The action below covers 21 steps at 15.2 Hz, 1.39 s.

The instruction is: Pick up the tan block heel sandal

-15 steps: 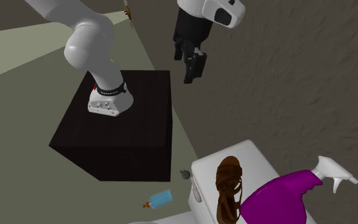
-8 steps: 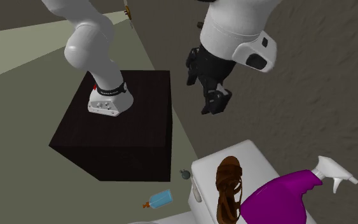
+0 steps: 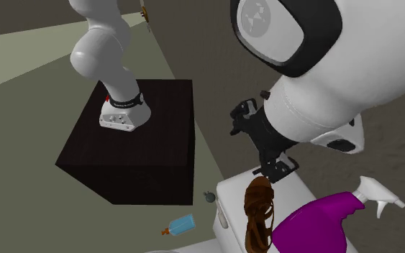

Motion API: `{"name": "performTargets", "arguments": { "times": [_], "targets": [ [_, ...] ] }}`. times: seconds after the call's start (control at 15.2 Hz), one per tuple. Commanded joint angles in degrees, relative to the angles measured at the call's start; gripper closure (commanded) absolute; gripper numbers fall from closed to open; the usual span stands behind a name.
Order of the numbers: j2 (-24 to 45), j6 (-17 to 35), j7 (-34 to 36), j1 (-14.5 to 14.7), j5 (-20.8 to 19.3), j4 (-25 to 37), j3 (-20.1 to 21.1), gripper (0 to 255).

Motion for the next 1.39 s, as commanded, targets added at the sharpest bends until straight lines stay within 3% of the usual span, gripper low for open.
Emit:
{"name": "performTargets", "arguments": {
  "times": [0.0,0.46,1.06,1.12,1.32],
  "targets": [
    [6.4,-1.7,-4.8,-2.7,3.7,5.8,0.0,0],
    [28.5,-12.3,-14.6,-16.1,13.4,33.4,4.4,0],
    [29.4,-7.1,-15.2,-15.4,13.8,28.9,4.8,0],
    [29.5,-7.1,-15.3,-15.5,13.9,28.9,4.8,255],
    [30.0,-7.3,-15.2,-15.7,14.0,29.5,4.9,255]
  ]
}}
